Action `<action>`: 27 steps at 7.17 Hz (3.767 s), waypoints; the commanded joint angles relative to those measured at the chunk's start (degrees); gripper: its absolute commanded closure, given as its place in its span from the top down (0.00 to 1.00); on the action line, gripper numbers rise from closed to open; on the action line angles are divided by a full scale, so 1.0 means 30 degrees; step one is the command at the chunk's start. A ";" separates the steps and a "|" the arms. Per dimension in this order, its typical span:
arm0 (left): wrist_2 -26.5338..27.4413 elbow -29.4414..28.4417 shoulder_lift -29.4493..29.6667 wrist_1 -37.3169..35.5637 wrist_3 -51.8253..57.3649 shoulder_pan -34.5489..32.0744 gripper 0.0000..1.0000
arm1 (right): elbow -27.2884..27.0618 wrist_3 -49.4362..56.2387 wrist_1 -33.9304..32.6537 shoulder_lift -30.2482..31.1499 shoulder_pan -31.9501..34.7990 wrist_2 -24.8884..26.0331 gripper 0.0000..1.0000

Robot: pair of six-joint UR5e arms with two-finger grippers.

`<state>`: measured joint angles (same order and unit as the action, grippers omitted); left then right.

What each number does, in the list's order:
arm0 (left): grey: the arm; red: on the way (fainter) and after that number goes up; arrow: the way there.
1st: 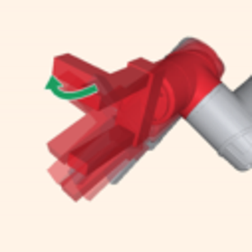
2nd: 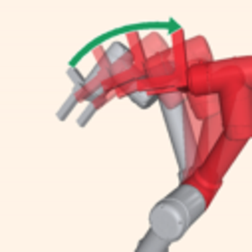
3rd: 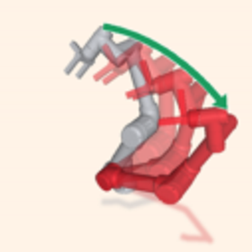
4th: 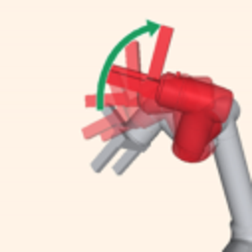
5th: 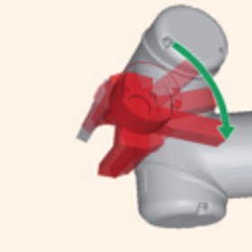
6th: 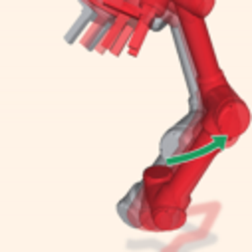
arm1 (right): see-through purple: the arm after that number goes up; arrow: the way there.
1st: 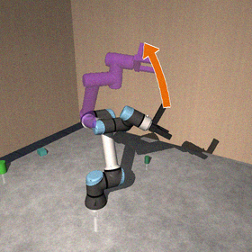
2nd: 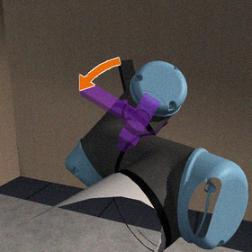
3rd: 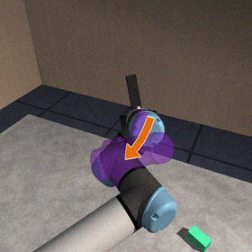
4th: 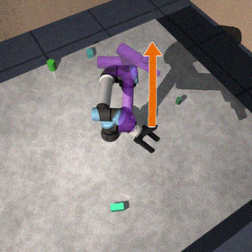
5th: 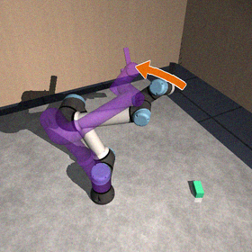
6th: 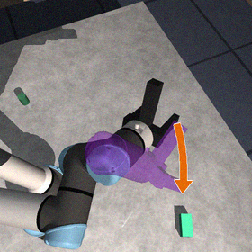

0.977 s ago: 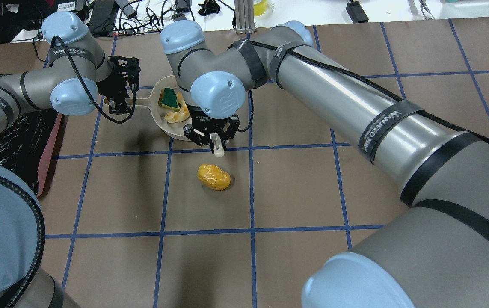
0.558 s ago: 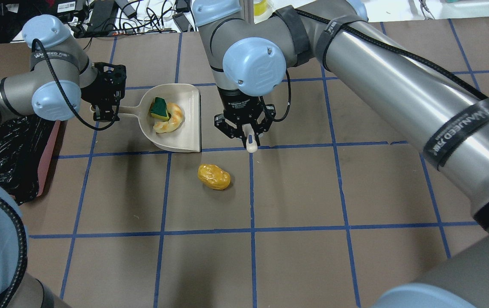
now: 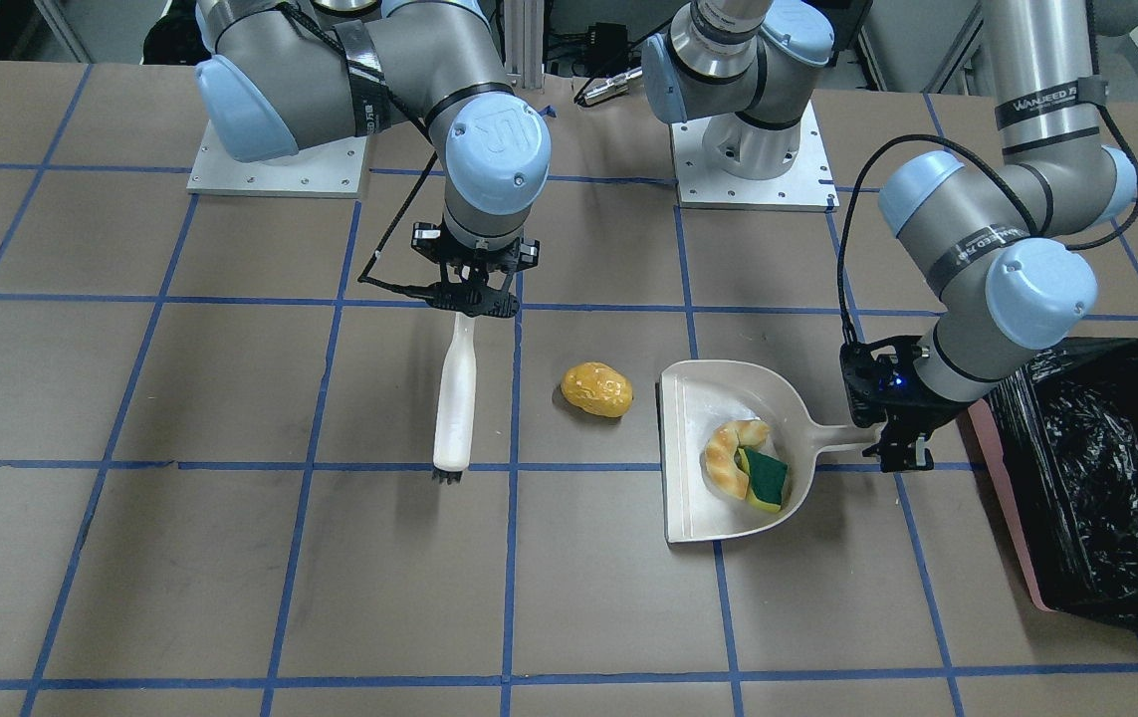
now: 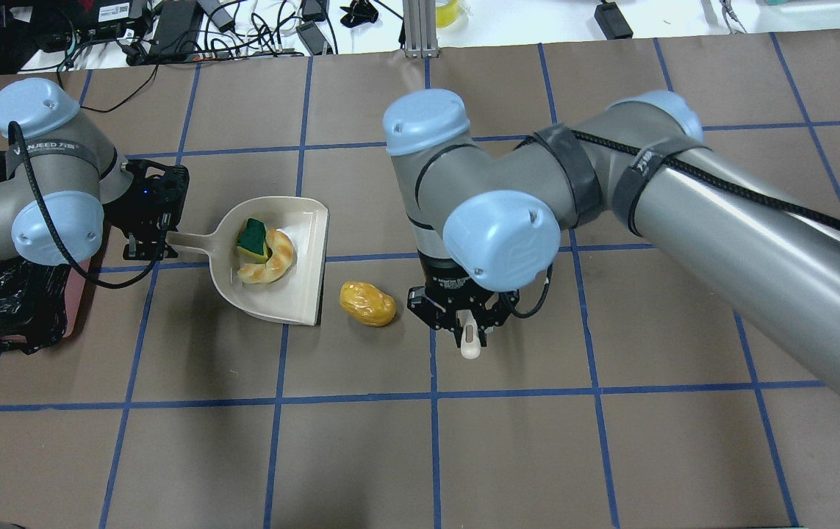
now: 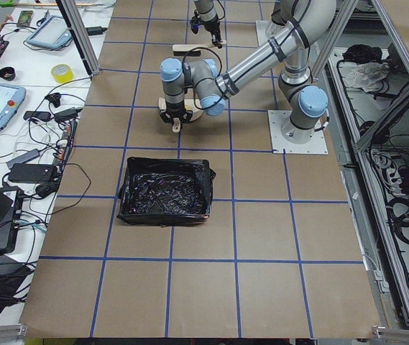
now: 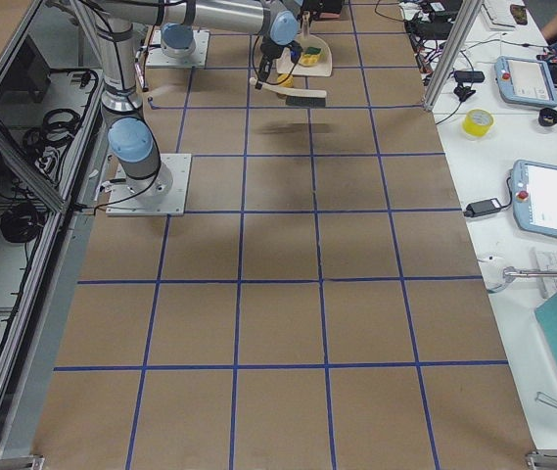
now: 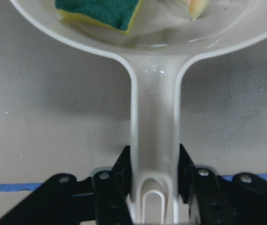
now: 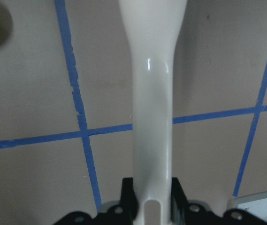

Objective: Sweep and dump trash into bin
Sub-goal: 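Sweep the yellow potato into the dustpan with the right gripper's brush, then return the brush to its spot with the right gripper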

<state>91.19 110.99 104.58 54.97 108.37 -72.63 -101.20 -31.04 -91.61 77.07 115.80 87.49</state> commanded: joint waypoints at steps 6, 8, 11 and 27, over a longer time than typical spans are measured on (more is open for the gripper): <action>0.0423 0.1150 -0.0792 -0.0071 -0.0702 -0.0077 0.00 | -0.1252 -0.5795 -0.5459 -0.2244 0.3882 -0.4378 0.00; 0.0423 0.1090 -0.0790 -0.0189 -0.0702 -0.0077 0.00 | 0.1084 -0.5826 -0.5646 -0.3565 0.3998 -0.4552 0.00; 0.0452 0.1090 -0.0847 -0.0189 -0.0908 -0.0077 0.00 | 0.5685 -0.5971 -0.5647 -0.6172 0.4669 -0.6984 0.00; -0.6074 0.0386 -0.1258 0.1832 0.0030 0.3495 0.00 | 0.3567 1.0382 0.1741 -0.1204 -1.0281 0.1247 0.00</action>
<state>74.93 112.15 100.76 60.14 108.46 -62.86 -87.95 -7.44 -85.66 72.10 91.73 91.10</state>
